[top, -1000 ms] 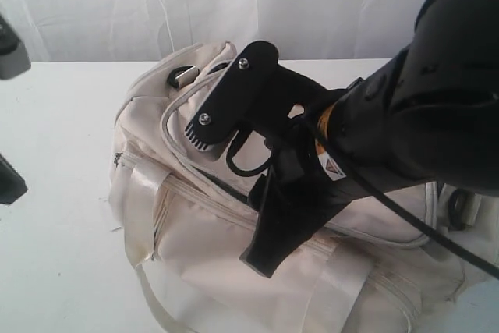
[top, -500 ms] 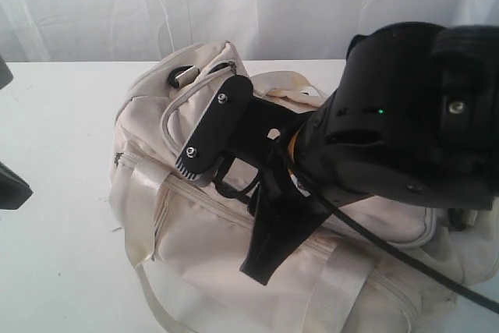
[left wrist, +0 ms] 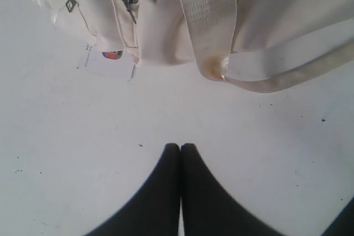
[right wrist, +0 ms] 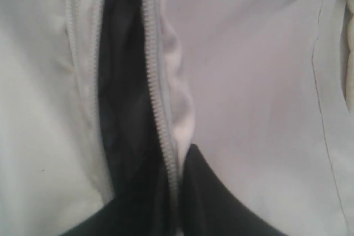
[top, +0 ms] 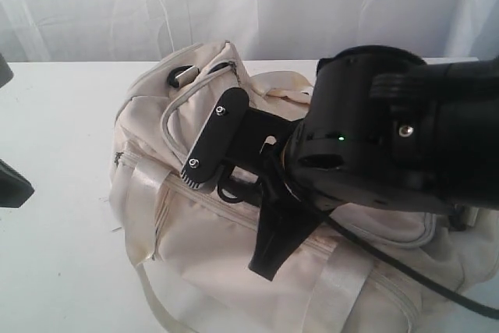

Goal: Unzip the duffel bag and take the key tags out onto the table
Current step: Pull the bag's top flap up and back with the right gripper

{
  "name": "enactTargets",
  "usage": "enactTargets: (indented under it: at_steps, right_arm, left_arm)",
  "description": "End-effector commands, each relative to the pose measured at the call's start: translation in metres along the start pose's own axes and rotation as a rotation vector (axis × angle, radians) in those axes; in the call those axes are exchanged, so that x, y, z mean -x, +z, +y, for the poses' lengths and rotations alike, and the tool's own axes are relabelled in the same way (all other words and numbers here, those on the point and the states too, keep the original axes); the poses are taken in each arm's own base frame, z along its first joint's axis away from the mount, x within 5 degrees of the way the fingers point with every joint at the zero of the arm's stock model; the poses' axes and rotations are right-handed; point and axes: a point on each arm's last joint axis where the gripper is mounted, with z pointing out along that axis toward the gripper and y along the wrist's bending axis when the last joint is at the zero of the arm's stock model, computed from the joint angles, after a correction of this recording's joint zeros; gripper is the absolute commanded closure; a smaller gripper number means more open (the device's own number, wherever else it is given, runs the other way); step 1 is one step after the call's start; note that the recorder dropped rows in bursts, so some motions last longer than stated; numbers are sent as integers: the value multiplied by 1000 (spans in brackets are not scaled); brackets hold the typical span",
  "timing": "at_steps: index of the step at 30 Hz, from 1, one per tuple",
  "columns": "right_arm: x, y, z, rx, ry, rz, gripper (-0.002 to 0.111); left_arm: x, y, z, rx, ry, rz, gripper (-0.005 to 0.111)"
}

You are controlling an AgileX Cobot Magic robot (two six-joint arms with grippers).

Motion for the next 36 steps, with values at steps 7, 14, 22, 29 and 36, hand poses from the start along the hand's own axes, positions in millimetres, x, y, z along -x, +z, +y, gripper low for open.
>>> enactTargets:
  at_steps: [7, 14, 22, 29, 36]
  right_arm:
    - [10, -13, -66, -309, 35, -94, 108]
    - [11, 14, -151, -419, 112, -192, 108]
    - [2, 77, -220, -482, 136, -140, 108]
    - [-16, 120, -267, -519, 181, -141, 108]
    - [-39, 148, -280, -505, 181, -128, 102]
  left_arm:
    - [-1, -1, -3, -24, -14, -10, 107]
    - [0, -1, -4, -33, -17, -16, 107]
    - [0, -1, -4, -35, -17, -24, 107]
    - [2, -1, -6, -52, -29, -35, 107]
    - [4, -1, -11, -111, 16, -69, 107]
